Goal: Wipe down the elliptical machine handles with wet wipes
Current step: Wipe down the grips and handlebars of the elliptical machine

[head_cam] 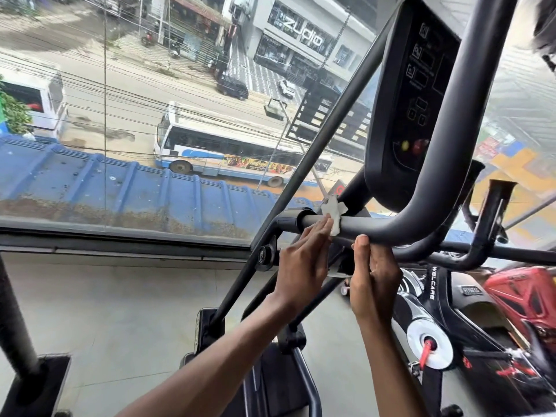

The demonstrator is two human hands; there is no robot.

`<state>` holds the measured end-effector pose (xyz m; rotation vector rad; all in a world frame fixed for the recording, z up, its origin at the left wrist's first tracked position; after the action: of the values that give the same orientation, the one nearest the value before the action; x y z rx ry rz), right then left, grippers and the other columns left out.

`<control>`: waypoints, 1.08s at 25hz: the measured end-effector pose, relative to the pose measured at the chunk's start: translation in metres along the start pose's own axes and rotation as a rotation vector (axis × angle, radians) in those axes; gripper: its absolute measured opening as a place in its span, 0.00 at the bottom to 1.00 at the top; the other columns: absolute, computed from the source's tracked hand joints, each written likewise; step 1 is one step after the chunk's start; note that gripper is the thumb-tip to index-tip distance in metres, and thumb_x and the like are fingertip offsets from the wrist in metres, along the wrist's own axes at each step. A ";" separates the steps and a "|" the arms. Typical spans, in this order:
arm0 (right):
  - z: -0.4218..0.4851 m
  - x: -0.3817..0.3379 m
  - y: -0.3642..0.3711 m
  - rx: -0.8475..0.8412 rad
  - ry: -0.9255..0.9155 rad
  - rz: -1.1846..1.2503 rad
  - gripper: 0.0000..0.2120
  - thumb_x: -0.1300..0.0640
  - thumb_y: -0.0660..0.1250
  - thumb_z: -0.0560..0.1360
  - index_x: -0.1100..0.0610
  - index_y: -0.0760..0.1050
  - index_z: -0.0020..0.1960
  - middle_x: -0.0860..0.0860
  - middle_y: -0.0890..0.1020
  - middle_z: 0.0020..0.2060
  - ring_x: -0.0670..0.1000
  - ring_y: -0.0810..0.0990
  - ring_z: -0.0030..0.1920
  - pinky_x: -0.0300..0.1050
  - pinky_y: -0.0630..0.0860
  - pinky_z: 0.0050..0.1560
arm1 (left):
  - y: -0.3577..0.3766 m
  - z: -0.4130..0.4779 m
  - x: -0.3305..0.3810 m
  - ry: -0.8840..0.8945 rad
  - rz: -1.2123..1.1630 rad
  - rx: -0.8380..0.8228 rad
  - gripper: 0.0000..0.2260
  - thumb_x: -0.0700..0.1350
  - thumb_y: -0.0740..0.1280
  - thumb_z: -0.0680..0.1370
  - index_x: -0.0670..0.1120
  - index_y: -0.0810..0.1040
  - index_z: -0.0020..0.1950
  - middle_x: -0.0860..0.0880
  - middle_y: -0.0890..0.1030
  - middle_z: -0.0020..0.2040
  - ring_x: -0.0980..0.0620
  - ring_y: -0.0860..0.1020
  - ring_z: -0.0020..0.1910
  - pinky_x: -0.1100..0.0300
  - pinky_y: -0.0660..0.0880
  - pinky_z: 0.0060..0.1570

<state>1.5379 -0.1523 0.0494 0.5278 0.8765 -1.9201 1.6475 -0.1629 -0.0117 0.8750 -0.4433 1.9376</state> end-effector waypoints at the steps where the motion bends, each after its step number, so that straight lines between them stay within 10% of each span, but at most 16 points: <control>1: 0.000 -0.001 -0.002 -0.027 -0.016 0.000 0.25 0.33 0.59 0.81 0.54 0.79 0.54 0.37 0.85 0.46 0.38 0.83 0.51 0.35 0.75 0.54 | -0.001 -0.004 0.009 0.037 -0.022 0.000 0.18 0.35 0.65 0.82 0.39 0.77 0.72 0.46 0.77 0.72 0.56 0.72 0.74 0.55 0.75 0.69; 7: 0.006 0.005 -0.023 -0.124 0.016 -0.039 0.47 0.21 0.45 0.77 0.61 0.82 0.53 0.46 0.84 0.46 0.47 0.82 0.50 0.34 0.72 0.55 | 0.002 -0.002 -0.007 -0.109 -0.048 0.029 0.16 0.37 0.65 0.83 0.43 0.79 0.71 0.55 0.76 0.71 0.60 0.75 0.70 0.54 0.77 0.65; 11: 0.005 0.005 -0.017 -0.080 0.092 0.002 0.38 0.20 0.45 0.75 0.47 0.80 0.54 0.45 0.85 0.51 0.50 0.84 0.58 0.51 0.75 0.63 | -0.001 0.000 0.009 -0.106 -0.069 0.052 0.15 0.37 0.66 0.83 0.42 0.80 0.70 0.49 0.79 0.69 0.56 0.77 0.69 0.54 0.78 0.64; 15: 0.004 0.008 -0.018 -0.112 0.099 0.006 0.44 0.24 0.46 0.79 0.59 0.83 0.57 0.53 0.87 0.53 0.55 0.84 0.59 0.63 0.76 0.62 | -0.006 -0.005 0.043 0.055 -0.168 0.029 0.16 0.37 0.64 0.83 0.39 0.79 0.70 0.44 0.79 0.70 0.54 0.74 0.72 0.52 0.75 0.69; 21: -0.014 -0.041 -0.024 0.273 -0.148 0.127 0.15 0.49 0.67 0.82 0.55 0.76 0.65 0.40 0.85 0.55 0.44 0.84 0.56 0.43 0.79 0.59 | -0.012 -0.003 0.053 0.080 -0.179 0.025 0.15 0.32 0.66 0.81 0.38 0.80 0.68 0.45 0.80 0.69 0.54 0.76 0.71 0.49 0.76 0.68; 27: -0.006 -0.054 -0.043 0.253 -0.163 0.046 0.10 0.57 0.72 0.79 0.55 0.80 0.61 0.35 0.85 0.49 0.41 0.85 0.49 0.38 0.79 0.53 | -0.006 -0.005 0.066 0.123 -0.145 0.109 0.17 0.29 0.67 0.79 0.37 0.81 0.67 0.44 0.81 0.67 0.53 0.79 0.68 0.48 0.78 0.65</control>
<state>1.5259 -0.1036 0.0965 0.5261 0.5169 -2.0121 1.6301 -0.1168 0.0328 0.8278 -0.1980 1.8830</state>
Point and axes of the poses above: each hand's wrist, its own z-axis towards the middle knuckle, its own y-axis out of the palm, x = y × z, the point moved 1 cm from there along z, towards the middle knuckle
